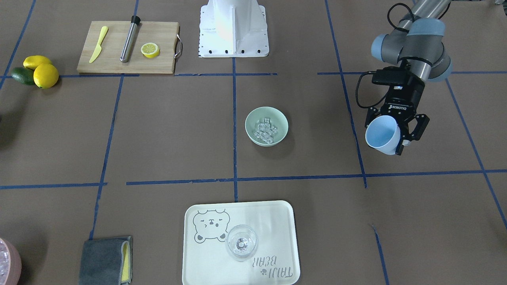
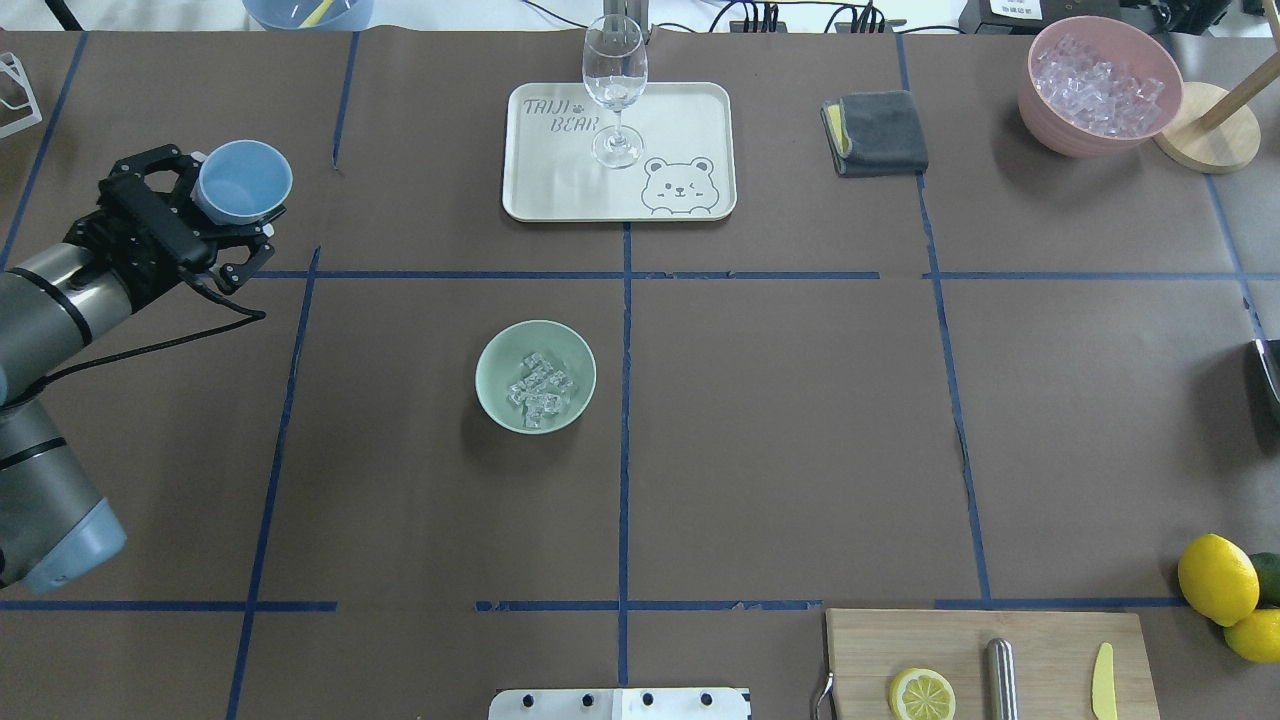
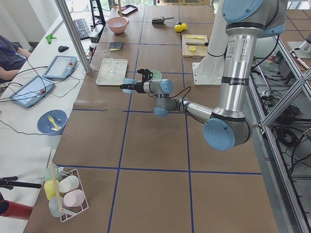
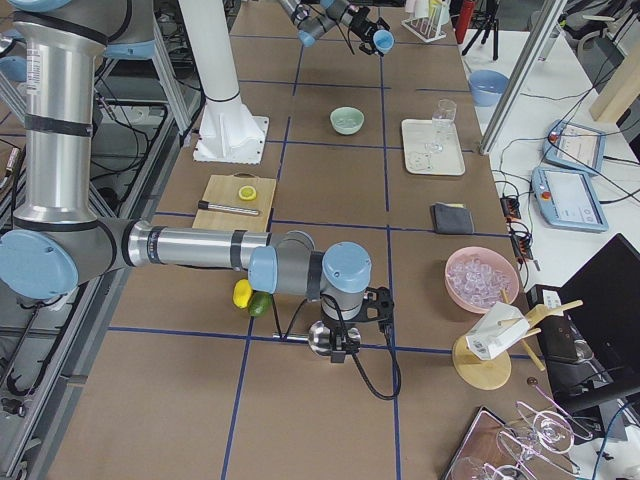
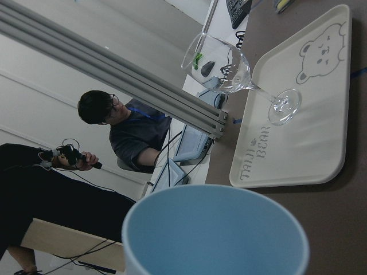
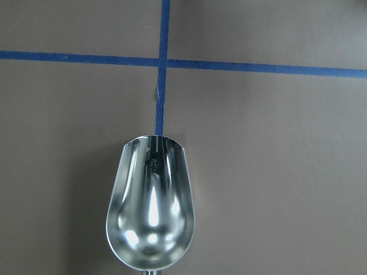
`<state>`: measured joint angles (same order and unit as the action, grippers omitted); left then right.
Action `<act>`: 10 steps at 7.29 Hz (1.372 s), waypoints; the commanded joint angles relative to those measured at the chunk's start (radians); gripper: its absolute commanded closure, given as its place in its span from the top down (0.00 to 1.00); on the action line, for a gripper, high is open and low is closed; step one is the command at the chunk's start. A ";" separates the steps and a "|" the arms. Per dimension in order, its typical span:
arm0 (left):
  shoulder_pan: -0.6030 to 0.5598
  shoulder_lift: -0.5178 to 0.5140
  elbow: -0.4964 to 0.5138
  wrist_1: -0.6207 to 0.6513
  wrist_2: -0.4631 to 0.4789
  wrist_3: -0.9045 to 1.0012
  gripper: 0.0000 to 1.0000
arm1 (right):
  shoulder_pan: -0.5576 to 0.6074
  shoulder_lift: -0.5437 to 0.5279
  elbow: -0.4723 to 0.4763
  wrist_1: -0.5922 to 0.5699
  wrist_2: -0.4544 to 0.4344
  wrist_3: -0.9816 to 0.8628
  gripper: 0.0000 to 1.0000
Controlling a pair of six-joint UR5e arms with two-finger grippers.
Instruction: Pour ice into bowl
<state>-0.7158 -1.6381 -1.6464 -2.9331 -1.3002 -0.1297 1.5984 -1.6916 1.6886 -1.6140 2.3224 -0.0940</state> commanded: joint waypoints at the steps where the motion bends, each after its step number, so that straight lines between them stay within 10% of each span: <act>1: -0.005 0.093 -0.001 -0.020 -0.005 -0.383 0.00 | 0.000 0.001 0.003 0.000 0.000 0.003 1.00; 5: 0.025 0.201 0.196 -0.352 0.195 -0.711 0.00 | 0.000 0.003 0.008 0.000 0.000 0.000 1.00; 7: 0.170 0.202 0.210 -0.342 0.422 -0.740 0.00 | 0.005 0.003 0.011 0.000 0.000 -0.001 1.00; 10: 0.285 0.196 0.259 -0.339 0.486 -0.774 0.05 | 0.011 0.000 0.013 0.000 0.002 -0.003 1.00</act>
<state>-0.4704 -1.4371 -1.4135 -3.2726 -0.8356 -0.8919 1.6058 -1.6912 1.7007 -1.6137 2.3228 -0.0964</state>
